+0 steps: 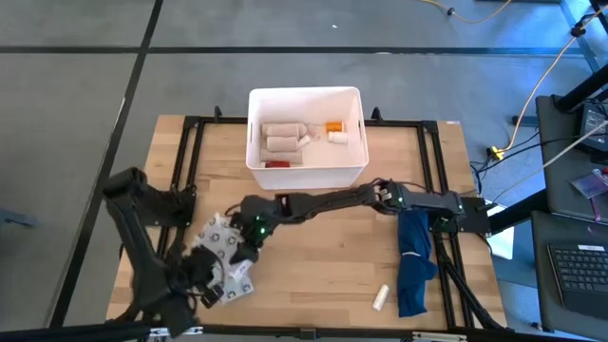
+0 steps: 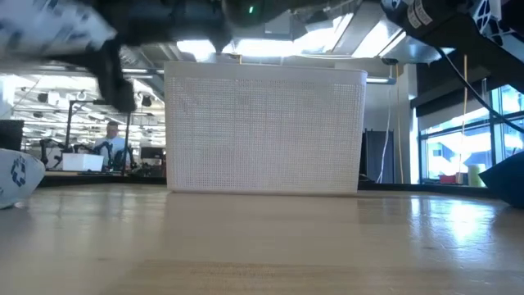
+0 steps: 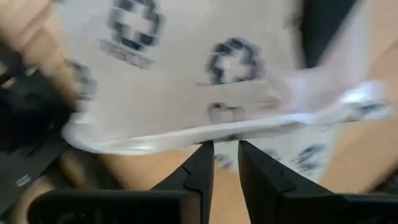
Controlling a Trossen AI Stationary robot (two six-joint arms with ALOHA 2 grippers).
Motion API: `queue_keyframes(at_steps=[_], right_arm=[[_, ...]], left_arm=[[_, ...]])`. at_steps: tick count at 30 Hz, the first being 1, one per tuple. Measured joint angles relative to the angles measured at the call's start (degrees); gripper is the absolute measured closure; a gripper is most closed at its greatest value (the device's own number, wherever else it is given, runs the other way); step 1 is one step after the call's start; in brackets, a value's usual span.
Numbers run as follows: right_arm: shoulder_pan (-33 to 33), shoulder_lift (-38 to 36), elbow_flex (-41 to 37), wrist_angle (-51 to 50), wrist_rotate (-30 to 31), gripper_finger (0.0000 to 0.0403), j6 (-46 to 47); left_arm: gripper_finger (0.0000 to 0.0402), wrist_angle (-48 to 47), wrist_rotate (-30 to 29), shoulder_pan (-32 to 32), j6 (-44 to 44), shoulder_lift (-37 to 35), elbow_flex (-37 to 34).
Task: Pick & place medical supplies in basket/bin
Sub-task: Put the white mailer bag into the white bin
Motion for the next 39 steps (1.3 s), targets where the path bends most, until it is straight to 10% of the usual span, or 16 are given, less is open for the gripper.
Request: queue_keyframes(at_steps=[12,28,33,39], right_arm=[[-5.5,-16.6,0.1,-23.8,18.2,0.0229,-20.0],[-16.7,-34.6,0.1,-55.1,45.6,0.0228,-37.7],[-23.2,-35.3,0.1,-59.6,45.5,0.0227,-47.8],[-30.0,-33.4,-0.6,-61.5,31.7,0.0227,-62.3]], left_arm=[[0.0336,0.4,-31.7,-1.1,5.3,-16.2,0.0],[0.0340,-0.1,-37.8,7.2,23.1,-19.6,0.0],[0.0339,-0.1,-37.6,11.5,24.0,-20.7,0.0],[0.0336,0.0,-37.1,17.4,28.5,-22.7,0.0]])
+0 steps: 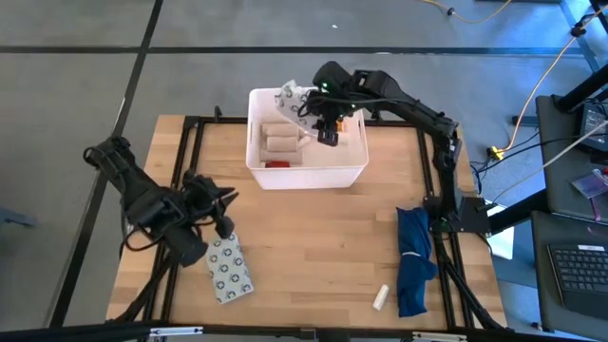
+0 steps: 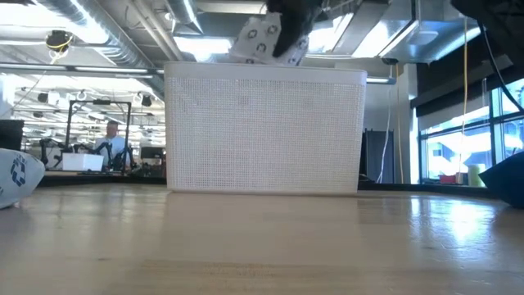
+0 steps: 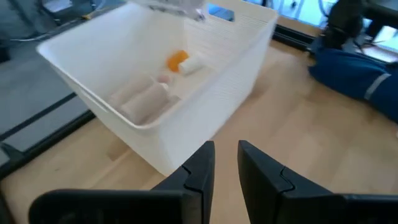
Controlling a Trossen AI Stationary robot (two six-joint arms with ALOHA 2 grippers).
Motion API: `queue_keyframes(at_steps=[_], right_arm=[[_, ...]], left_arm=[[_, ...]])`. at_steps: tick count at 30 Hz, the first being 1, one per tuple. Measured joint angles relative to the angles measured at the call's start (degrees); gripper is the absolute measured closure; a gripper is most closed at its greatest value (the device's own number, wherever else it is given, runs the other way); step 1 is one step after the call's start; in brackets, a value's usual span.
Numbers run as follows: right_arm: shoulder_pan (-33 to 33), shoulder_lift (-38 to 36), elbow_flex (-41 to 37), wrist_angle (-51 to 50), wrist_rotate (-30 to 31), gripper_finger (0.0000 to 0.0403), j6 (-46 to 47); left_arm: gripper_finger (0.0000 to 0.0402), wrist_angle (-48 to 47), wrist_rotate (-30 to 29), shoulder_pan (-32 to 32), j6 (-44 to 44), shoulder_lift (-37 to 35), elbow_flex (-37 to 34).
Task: Pick & place medical supplies in basket/bin
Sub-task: Put the white mailer bag into the white bin
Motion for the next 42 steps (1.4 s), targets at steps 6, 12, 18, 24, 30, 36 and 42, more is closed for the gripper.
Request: queue_keyframes(at_steps=[6,12,18,24,30,36,42], right_arm=[[-4.7,3.7,0.0,0.4,-5.4,0.0227,-11.5],[-6.9,9.4,0.0,1.5,-20.9,0.0227,-17.8],[-7.3,13.8,-0.1,-1.5,-18.5,0.0227,-20.6],[-6.9,15.7,0.0,-5.8,-13.9,0.0227,-20.8],[-5.5,15.7,0.0,-8.0,-12.6,0.0227,-24.1],[-3.8,15.7,0.0,-8.8,-5.8,0.0227,-23.9],[-2.8,15.7,0.0,-12.2,-6.1,0.0226,-23.9]], left_arm=[[0.0338,0.1,0.1,5.9,3.4,-2.0,0.0],[0.0337,0.1,2.6,10.4,5.6,-2.8,0.0],[0.0339,0.1,4.9,14.1,6.5,-2.8,0.0],[0.0342,0.2,6.2,16.3,7.9,-2.7,0.0],[0.0341,0.2,6.7,17.0,9.8,-2.7,0.0],[0.0345,0.2,6.8,17.0,13.7,-2.7,0.0],[0.0345,0.2,6.9,17.0,17.5,-2.7,0.0]])
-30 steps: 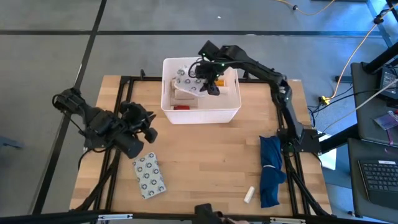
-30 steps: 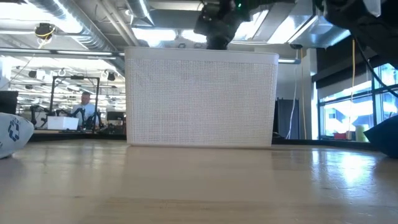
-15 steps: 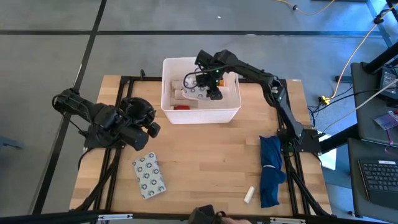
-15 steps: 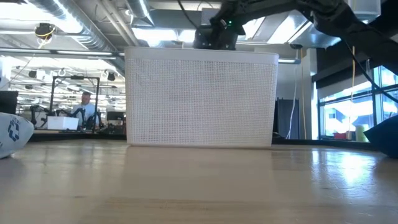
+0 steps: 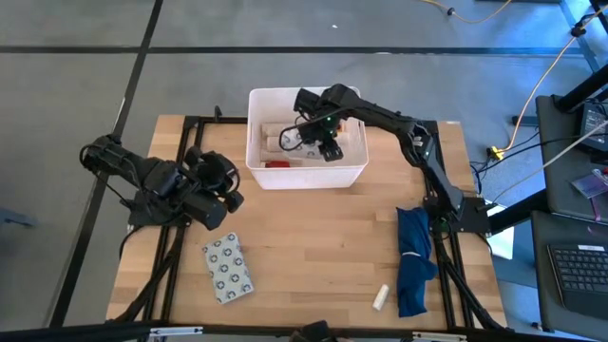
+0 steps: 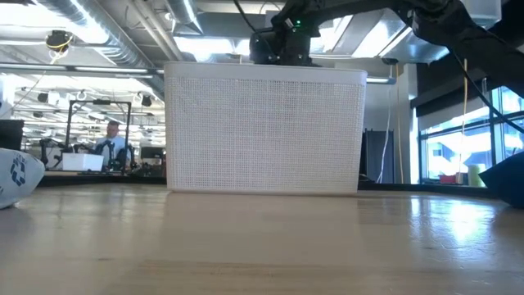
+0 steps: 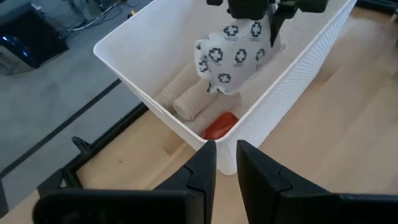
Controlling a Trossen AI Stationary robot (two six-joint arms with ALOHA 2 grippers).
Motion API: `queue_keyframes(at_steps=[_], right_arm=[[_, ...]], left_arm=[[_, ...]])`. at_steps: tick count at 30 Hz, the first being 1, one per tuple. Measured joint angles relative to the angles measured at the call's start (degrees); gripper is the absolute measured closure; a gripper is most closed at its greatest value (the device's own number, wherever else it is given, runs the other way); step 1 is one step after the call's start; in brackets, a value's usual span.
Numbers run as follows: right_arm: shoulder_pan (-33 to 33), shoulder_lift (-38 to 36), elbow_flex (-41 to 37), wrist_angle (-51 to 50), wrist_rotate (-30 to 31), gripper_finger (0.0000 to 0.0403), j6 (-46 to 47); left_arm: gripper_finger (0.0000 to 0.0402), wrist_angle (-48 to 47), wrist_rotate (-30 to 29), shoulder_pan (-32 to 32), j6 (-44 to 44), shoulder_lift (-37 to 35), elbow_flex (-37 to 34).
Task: Pick & place medical supplies in basket/bin
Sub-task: Put the white mailer bag into the white bin
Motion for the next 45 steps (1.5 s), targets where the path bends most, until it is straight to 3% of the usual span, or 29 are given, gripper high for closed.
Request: queue_keyframes(at_steps=[10,20,29,45], right_arm=[[-0.2,-0.1,-1.2,-0.9,0.1,0.0226,0.2],[-0.3,-0.1,-12.5,-1.9,-0.2,0.0225,0.4],[-0.3,-0.1,-19.1,-0.1,-2.0,0.0194,0.6],[-0.3,-0.1,-19.6,0.6,-3.2,0.0173,2.5]], left_arm=[[0.0347,0.0,2.5,0.0,4.4,0.0,0.0],[0.0349,0.0,2.3,0.0,6.5,0.0,0.0],[0.0350,0.0,2.3,0.0,8.0,0.0,0.0],[0.0348,0.0,2.1,0.0,9.7,0.0,0.0]])
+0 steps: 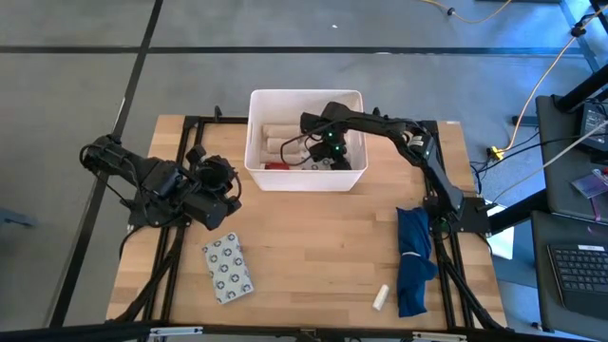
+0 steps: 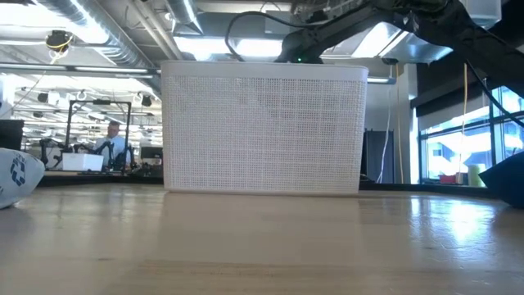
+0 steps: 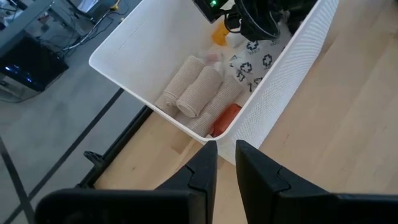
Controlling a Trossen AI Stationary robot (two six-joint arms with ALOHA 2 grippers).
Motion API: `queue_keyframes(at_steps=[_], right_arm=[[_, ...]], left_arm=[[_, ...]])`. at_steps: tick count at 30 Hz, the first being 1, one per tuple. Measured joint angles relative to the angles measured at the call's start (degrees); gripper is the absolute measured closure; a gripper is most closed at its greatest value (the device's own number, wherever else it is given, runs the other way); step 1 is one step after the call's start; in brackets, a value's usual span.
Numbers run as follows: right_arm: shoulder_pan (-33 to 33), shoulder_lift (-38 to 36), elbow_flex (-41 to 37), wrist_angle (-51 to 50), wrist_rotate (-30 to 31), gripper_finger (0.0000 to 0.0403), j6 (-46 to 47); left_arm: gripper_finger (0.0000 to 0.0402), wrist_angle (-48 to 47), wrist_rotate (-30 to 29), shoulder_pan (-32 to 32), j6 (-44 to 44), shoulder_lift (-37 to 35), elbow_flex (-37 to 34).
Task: Pick & place medical supplies in basket/bin
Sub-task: Put the white mailer bag into the white bin
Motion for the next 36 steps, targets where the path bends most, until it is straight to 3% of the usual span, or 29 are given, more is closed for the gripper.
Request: queue_keyframes(at_steps=[8,14,28,36], right_arm=[[0.0,0.0,0.0,0.7,0.8,0.0075,1.0],[0.0,0.0,0.0,1.7,12.5,0.0027,0.9],[0.1,0.1,1.0,6.3,29.4,0.0019,2.9],[0.4,0.1,17.9,1.8,25.8,0.0018,14.9]], left_arm=[[0.0350,0.0,0.0,0.0,-0.2,0.0,0.0],[0.0347,0.0,0.1,0.0,-0.2,0.0,0.0],[0.0348,0.0,0.1,0.0,-0.3,0.0,0.0],[0.0346,0.0,-1.3,0.0,-0.8,-0.4,0.0]])
